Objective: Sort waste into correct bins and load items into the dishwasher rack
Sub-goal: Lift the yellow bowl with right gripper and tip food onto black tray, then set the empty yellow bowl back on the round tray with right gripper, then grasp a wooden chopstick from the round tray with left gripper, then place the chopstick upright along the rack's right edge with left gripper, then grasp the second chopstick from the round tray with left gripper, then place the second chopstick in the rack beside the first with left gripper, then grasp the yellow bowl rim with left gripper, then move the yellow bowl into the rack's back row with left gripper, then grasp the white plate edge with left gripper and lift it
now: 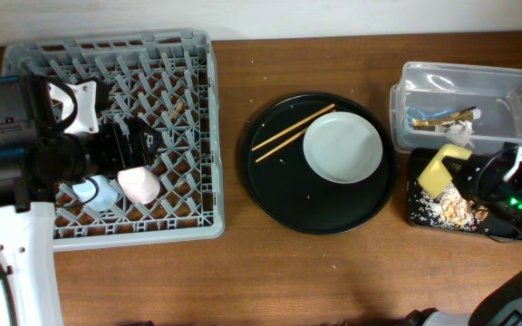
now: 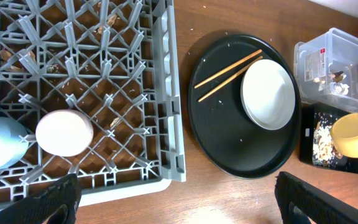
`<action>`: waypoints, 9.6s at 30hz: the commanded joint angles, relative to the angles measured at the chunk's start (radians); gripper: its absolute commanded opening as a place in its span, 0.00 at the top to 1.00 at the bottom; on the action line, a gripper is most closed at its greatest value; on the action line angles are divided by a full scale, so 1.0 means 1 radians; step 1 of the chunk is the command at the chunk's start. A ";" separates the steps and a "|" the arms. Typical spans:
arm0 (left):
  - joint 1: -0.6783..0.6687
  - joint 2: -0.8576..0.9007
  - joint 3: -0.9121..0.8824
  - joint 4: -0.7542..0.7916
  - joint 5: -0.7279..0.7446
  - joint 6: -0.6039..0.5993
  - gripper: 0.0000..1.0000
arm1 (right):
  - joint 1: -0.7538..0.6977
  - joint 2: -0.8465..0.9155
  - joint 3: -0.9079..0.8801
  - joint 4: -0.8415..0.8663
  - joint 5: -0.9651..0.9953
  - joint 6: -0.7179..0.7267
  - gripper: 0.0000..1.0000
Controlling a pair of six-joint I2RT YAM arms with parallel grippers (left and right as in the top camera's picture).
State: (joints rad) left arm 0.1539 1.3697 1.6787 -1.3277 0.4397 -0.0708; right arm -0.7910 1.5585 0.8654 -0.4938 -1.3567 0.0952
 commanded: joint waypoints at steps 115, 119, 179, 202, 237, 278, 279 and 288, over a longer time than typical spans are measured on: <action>-0.421 0.512 0.090 0.352 -0.402 -0.052 1.00 | 0.875 -0.153 0.363 -0.565 1.053 0.251 0.10; -0.379 0.523 0.088 0.349 -0.477 -0.123 1.00 | 0.875 -0.153 0.363 -0.565 1.053 0.251 0.10; -0.592 0.696 0.373 0.116 -0.488 -0.097 1.00 | 0.875 -0.153 0.363 -0.565 1.053 0.250 0.09; -0.421 0.644 0.131 0.162 -0.453 -0.254 0.74 | 0.875 -0.153 0.363 -0.566 1.053 0.251 0.08; -0.599 0.570 0.138 0.249 -0.207 -0.077 0.27 | 0.874 -0.136 0.343 -0.589 1.214 0.248 0.20; -0.185 0.839 0.159 0.175 -1.566 -0.328 1.00 | 0.600 -0.135 0.324 -0.610 1.211 0.303 0.06; -0.199 0.838 0.159 0.163 -1.569 -0.328 0.99 | 0.600 -0.135 0.324 -0.610 1.211 0.303 0.06; -0.362 0.811 0.179 -0.089 -1.499 -0.355 0.30 | 0.600 -0.135 0.324 -0.616 1.210 0.303 0.06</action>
State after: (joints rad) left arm -0.1654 2.1998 1.8416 -1.3613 -1.1385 -0.3965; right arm -0.1875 1.4223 1.1927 -1.1061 -0.1402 0.4072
